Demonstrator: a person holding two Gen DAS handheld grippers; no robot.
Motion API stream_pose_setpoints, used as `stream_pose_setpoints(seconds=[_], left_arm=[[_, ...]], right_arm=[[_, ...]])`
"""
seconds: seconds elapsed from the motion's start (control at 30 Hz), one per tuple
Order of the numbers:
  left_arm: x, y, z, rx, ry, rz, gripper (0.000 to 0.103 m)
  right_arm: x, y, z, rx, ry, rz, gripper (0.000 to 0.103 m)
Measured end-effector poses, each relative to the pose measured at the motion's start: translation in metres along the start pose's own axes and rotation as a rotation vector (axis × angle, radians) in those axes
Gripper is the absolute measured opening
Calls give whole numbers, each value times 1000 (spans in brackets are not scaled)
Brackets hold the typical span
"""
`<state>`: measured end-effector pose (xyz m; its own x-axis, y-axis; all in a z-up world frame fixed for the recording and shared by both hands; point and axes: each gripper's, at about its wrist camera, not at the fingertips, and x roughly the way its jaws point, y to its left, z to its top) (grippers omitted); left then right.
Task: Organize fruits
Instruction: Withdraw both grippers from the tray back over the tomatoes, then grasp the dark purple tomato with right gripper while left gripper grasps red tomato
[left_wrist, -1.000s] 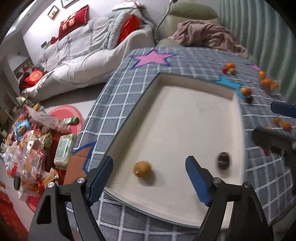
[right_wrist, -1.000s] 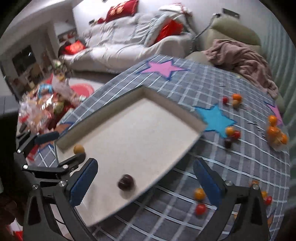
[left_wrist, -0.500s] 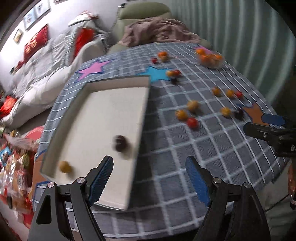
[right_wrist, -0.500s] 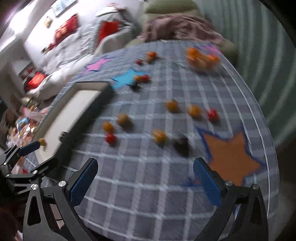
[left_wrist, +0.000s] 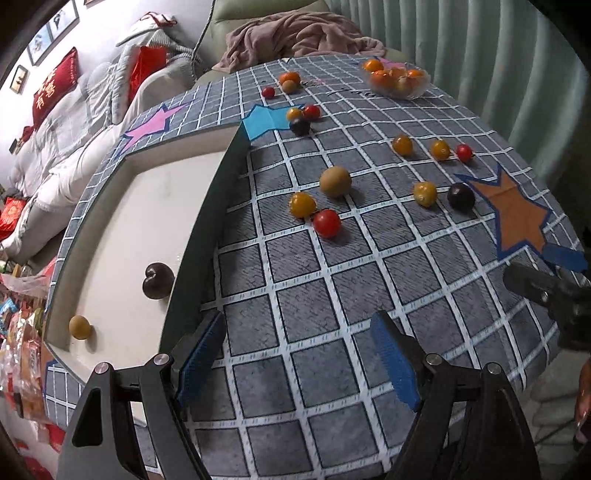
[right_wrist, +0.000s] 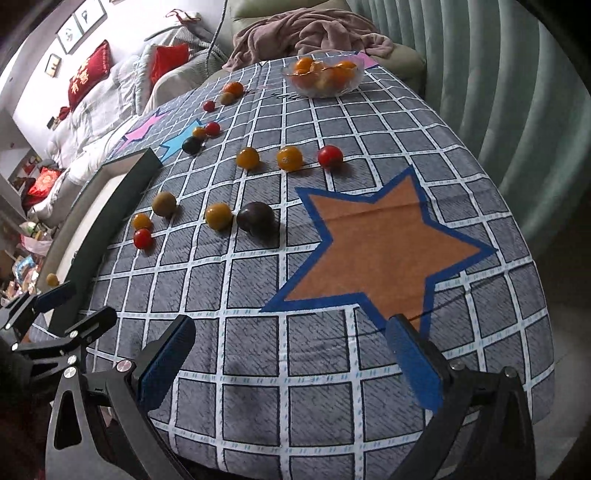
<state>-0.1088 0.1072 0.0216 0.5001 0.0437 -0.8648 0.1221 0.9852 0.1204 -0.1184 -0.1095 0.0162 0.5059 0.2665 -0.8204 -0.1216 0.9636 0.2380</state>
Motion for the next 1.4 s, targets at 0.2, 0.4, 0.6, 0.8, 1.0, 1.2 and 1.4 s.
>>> stream_pose_setpoints(seconds=[0.2,0.4,0.6,0.8,1.0,1.2,1.4], left_arm=[[15,0,14,-57,26,-1,81],[31,-4,30,-98,36,19,81],[39,-8,41,-119,25,29,81],[44,-6,48,-159,21,16,81],[44,-4,49,-199,30,-34,67],[40,-8,50,-187,15,-50,27],[36,0,45,-188,15,-82,18]], right_arm=[[9,5,7,-50,-4,-23,103],[21,10,18,-124,-15,-61,103],[34,17,28,-201,-30,-66,103],[44,25,40,-246,-50,-60,101],[45,34,45,-282,-72,-49,80],[40,38,45,-287,-80,1,29],[32,25,38,-201,-66,74,30]])
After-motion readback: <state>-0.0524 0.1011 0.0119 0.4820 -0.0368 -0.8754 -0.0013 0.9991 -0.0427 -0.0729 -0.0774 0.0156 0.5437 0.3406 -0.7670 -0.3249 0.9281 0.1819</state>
